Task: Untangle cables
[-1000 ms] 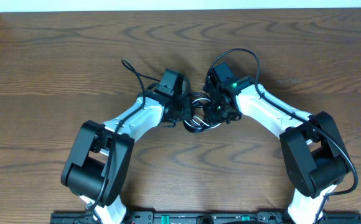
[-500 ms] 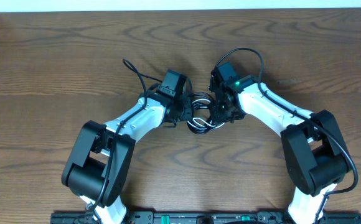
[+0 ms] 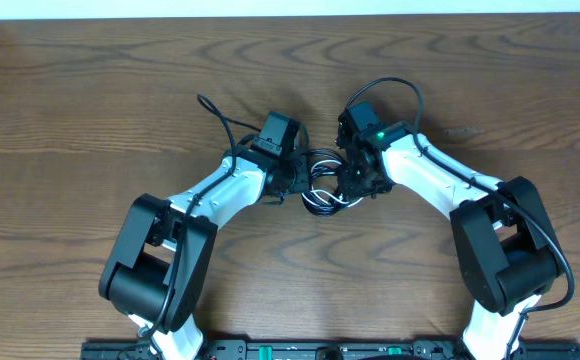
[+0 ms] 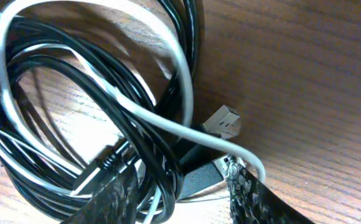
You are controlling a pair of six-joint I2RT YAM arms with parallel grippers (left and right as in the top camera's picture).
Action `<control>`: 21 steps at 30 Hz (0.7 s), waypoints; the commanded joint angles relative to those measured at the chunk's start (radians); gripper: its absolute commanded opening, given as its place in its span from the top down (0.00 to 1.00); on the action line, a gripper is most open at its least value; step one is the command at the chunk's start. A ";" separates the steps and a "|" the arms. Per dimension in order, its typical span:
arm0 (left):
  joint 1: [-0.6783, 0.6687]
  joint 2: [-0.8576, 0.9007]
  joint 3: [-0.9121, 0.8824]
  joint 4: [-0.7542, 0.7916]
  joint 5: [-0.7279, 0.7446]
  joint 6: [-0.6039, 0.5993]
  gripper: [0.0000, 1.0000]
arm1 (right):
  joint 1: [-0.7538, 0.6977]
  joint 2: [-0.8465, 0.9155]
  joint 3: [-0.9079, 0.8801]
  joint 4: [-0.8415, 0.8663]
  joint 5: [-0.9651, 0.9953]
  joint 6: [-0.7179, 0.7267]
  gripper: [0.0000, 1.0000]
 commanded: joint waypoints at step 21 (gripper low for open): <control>0.103 -0.183 -0.003 0.163 0.255 0.002 0.92 | 0.002 0.014 -0.015 0.038 0.029 -0.083 0.87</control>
